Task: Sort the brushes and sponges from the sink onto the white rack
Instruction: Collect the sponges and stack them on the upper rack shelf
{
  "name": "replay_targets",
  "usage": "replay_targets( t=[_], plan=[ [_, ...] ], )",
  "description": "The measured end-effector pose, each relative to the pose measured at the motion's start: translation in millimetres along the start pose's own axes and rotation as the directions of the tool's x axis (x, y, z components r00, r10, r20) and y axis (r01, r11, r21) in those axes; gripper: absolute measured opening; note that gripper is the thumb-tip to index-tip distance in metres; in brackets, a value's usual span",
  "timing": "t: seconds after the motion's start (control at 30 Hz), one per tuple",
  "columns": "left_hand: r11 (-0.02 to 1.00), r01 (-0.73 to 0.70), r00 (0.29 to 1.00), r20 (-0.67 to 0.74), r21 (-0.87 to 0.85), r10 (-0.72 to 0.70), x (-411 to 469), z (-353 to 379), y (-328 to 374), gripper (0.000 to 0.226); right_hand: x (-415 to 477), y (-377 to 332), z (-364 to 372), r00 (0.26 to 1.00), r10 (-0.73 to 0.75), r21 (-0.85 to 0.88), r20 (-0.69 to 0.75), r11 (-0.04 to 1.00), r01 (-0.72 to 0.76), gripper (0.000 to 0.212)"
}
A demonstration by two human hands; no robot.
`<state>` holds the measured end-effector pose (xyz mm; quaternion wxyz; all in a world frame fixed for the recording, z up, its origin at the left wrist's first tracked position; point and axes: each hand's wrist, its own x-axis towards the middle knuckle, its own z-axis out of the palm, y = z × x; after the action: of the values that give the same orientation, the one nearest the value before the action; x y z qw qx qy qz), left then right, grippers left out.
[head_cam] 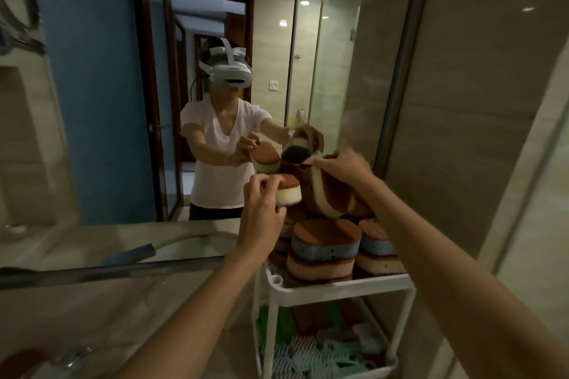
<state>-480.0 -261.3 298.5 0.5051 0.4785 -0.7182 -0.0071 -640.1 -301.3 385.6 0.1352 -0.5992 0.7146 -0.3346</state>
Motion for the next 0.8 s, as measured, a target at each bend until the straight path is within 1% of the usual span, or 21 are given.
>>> replay_targets(
  t=[0.07, 0.1, 0.23, 0.27, 0.3, 0.33, 0.43, 0.47, 0.53, 0.6, 0.67, 0.73, 0.8],
  plan=[
    [1.0, 0.012, 1.0, 0.014, 0.011, -0.012, 0, 6, -1, 0.046, 9, 3, 12, 0.998, 0.018, -0.029, 0.053, 0.999, -0.017, 0.033],
    [1.0, 0.014, 1.0, 0.019, 0.015, -0.015, 0, 7, -2, 0.046, 12, 4, 19, 0.997, 0.021, -0.039, 0.068, 0.999, -0.019, 0.038],
    [1.0, 0.014, 0.998, 0.057, 0.011, -0.015, -3, 11, -7, 0.045, 24, 16, 35, 0.996, -0.019, -0.035, 0.087, 0.999, 0.023, 0.07],
    [1.0, 0.007, 0.997, 0.07, 0.009, -0.008, -3, 10, -9, 0.044, 22, 18, 35, 0.996, -0.022, -0.035, 0.088, 0.999, 0.025, 0.074],
    [1.0, -0.005, 0.996, 0.086, 0.008, 0.004, -4, 10, -10, 0.044, 15, 18, 32, 0.996, -0.021, -0.041, 0.086, 0.999, 0.025, 0.074],
    [1.0, -0.024, 0.994, 0.109, 0.003, 0.023, -5, 9, -11, 0.044, 8, 18, 29, 0.996, -0.036, -0.042, 0.083, 0.998, 0.039, 0.069],
    [0.996, -0.08, 0.967, 0.242, -0.028, 0.085, -7, 2, -14, 0.048, -4, 28, 15, 0.986, -0.128, -0.04, 0.107, 0.99, 0.133, 0.044],
    [0.996, -0.08, 0.954, 0.286, -0.043, 0.089, -8, 0, -16, 0.051, -9, 31, 11, 0.979, -0.167, -0.041, 0.116, 0.984, 0.173, 0.042],
    [0.996, -0.045, 0.942, 0.329, -0.079, 0.069, -8, -5, -19, 0.055, -17, 35, 5, 0.968, -0.192, -0.06, 0.164, 0.977, 0.204, 0.047],
    [0.994, 0.004, 0.933, 0.359, -0.109, 0.035, -6, -7, -21, 0.058, -23, 37, 3, 0.951, -0.189, -0.07, 0.244, 0.975, 0.212, 0.05],
    [0.993, 0.05, 0.92, 0.391, -0.108, -0.004, -4, -6, -22, 0.062, -29, 38, 3, 0.933, -0.205, -0.091, 0.297, 0.966, 0.241, 0.056],
    [0.992, 0.096, 0.907, 0.419, -0.085, -0.052, -3, -4, -24, 0.064, -34, 39, 5, 0.931, -0.214, -0.127, 0.297, 0.957, 0.26, 0.061],
    [0.99, 0.112, 0.894, 0.444, -0.089, -0.062, -2, -2, -25, 0.065, -36, 41, 10, 0.939, -0.235, -0.157, 0.251, 0.947, 0.279, 0.063]
  ],
)
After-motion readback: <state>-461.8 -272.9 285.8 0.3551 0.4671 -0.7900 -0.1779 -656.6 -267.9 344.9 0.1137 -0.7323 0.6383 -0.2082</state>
